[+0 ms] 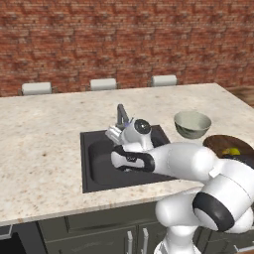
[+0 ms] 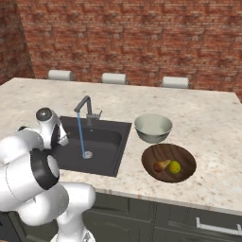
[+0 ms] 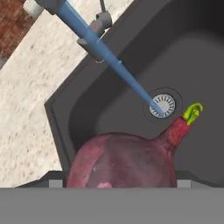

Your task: Pick the pears from the sink and place them in one bowl. Place the onion in the other bowl. Then turn off the sink faucet.

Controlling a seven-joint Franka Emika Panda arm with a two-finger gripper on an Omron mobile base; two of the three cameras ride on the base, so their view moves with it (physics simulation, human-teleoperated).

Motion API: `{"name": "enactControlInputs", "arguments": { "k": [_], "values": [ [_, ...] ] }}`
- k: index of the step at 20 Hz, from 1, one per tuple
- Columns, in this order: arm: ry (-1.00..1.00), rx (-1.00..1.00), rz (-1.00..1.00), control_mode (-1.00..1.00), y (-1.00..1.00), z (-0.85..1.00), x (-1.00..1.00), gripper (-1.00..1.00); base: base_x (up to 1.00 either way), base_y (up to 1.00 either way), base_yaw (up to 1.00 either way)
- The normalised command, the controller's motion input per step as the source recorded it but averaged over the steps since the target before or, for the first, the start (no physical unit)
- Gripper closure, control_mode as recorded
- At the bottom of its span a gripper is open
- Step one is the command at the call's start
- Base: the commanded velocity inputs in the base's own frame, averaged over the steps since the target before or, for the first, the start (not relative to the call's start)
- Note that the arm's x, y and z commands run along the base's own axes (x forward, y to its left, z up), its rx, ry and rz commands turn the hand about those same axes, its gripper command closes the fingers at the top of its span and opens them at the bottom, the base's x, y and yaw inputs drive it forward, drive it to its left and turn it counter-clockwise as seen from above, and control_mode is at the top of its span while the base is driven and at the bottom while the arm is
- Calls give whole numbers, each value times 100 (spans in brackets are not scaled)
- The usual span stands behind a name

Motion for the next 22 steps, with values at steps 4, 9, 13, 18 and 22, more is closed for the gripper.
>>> {"name": "enactControlInputs", "arguments": {
  "k": [4,9,13,18,22],
  "values": [
    [-3,0,0,-100,-4,100,-4,100,0,0,0],
    [0,0,0,-100,-3,100,1,100,0,0,0],
    [15,0,0,-100,-6,100,-14,100,0,0,0],
    [32,-9,0,-100,-3,100,-48,100,0,0,0],
    [26,-12,0,-100,-28,68,-42,100,0,0,0]
  ]
}}
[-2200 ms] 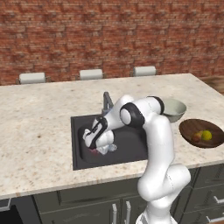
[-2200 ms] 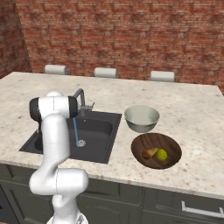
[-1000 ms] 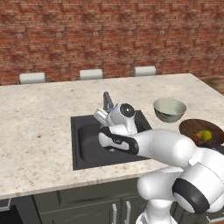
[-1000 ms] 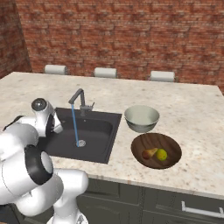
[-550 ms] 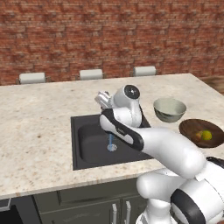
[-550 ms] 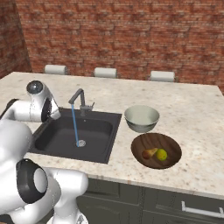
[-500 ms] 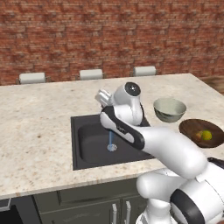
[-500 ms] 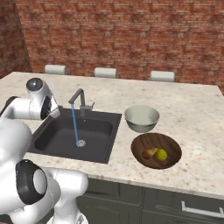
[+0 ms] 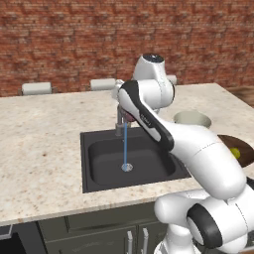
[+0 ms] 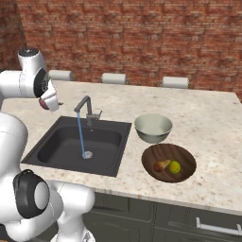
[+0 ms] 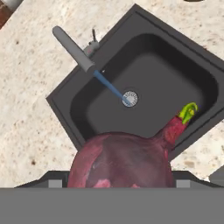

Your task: Pick the pears from the sink and place them in one bowl. Place the onion in the other bowl. Then turn off the sink faucet.

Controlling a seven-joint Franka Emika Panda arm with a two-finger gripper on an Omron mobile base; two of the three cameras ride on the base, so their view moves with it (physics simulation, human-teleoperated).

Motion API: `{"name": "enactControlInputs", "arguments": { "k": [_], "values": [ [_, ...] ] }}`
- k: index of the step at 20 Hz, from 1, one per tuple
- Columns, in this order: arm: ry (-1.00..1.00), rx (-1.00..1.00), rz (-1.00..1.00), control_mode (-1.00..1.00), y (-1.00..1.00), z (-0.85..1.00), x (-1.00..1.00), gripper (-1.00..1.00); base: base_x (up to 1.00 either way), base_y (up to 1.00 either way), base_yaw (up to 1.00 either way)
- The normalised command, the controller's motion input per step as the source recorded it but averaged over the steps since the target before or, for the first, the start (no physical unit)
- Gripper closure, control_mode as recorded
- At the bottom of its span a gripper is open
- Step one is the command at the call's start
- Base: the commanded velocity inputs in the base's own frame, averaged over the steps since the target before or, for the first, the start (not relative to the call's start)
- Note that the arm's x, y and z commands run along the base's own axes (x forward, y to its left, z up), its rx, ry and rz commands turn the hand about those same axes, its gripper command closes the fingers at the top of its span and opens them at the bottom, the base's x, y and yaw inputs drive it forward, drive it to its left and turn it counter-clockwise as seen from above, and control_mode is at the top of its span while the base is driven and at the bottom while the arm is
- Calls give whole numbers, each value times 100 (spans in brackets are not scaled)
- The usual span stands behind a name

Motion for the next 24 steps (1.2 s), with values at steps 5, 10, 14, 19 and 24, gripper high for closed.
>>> {"name": "enactControlInputs", "arguments": {
  "k": [5,10,14,19,24],
  "values": [
    [-1,-6,0,-100,-76,1,-20,100,0,0,0],
    [-8,0,0,-100,-98,-30,-5,100,0,0,0],
    [-10,0,0,-100,-100,-32,0,100,0,0,0],
    [-3,0,0,-100,-92,-8,3,100,0,0,0],
    [0,0,0,-100,-63,0,8,100,0,0,0]
  ]
}}
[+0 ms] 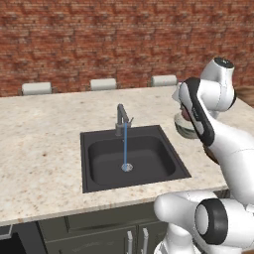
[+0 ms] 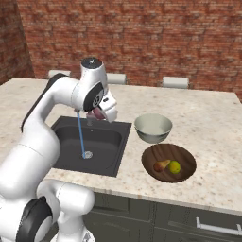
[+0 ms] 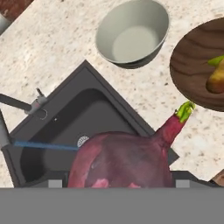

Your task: Pick the pears from the sink and place them in one bowl. Place the onion in the other bowl. Then turn off the sink faucet.

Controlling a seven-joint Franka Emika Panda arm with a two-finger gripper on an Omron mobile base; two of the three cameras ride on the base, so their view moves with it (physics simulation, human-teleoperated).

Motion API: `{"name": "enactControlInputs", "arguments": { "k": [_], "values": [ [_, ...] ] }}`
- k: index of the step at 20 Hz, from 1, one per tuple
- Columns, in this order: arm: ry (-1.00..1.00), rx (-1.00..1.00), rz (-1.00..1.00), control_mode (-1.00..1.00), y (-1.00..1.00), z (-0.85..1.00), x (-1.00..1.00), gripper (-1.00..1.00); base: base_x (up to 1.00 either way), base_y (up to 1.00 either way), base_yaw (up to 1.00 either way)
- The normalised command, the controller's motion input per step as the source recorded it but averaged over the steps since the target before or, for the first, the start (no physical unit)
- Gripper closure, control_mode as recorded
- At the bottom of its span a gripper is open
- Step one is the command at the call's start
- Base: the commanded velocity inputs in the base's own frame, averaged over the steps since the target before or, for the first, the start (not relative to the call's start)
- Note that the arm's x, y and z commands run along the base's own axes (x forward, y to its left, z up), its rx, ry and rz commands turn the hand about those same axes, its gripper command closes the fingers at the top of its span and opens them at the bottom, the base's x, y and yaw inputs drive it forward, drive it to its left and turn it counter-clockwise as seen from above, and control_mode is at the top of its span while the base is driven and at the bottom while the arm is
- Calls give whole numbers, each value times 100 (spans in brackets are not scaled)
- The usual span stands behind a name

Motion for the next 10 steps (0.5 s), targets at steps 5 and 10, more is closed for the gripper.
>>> {"name": "enactControlInputs", "arguments": {
  "k": [5,10],
  "values": [
    [3,-1,0,-100,-40,-11,38,100,0,0,0],
    [0,-7,0,-100,-29,-25,54,100,0,0,0]
  ]
}}
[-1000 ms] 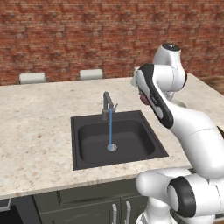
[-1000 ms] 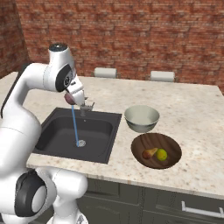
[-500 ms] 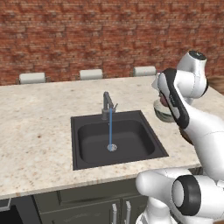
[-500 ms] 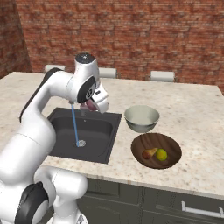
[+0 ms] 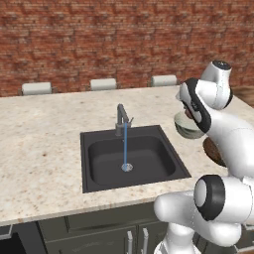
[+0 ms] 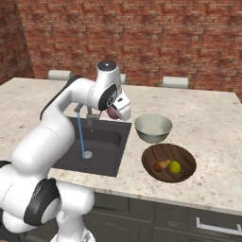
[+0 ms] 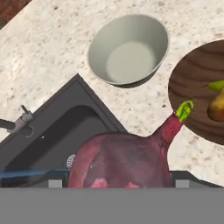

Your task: Pick the pears from the sink and place them in one bowl. Place the onion in the other bowl. Then turn off the sink faucet.

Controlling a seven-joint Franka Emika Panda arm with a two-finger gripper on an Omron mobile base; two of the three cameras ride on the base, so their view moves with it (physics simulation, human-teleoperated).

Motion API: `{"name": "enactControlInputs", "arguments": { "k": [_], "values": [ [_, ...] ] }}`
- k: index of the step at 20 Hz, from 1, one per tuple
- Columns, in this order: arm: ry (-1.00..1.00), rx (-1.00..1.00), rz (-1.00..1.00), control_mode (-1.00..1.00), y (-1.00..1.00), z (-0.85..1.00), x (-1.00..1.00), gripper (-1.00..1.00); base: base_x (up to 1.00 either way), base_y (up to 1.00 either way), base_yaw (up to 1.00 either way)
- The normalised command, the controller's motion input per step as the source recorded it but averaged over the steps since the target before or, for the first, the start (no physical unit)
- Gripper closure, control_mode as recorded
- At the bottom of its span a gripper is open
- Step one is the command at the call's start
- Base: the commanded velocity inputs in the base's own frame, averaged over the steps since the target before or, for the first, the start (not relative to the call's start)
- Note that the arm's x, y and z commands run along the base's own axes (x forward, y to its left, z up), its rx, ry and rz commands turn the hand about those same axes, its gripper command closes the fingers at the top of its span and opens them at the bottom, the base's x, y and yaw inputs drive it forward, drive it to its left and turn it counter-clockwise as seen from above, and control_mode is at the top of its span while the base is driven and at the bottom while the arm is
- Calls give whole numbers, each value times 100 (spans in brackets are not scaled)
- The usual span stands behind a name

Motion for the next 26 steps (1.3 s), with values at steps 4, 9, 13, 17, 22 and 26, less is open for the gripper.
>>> {"name": "enactControlInputs", "arguments": {
  "k": [4,9,13,17,22,26],
  "values": [
    [5,-8,0,-100,-35,-24,44,100,0,0,0],
    [11,-3,0,-100,-26,-18,45,100,0,0,0],
    [18,0,0,-100,-20,-12,47,100,0,0,0],
    [17,0,0,-100,-28,-20,57,100,0,0,0],
    [9,0,1,-100,-32,-25,45,100,0,0,0],
    [0,1,2,-100,-30,-46,33,100,0,0,0]
  ]
}}
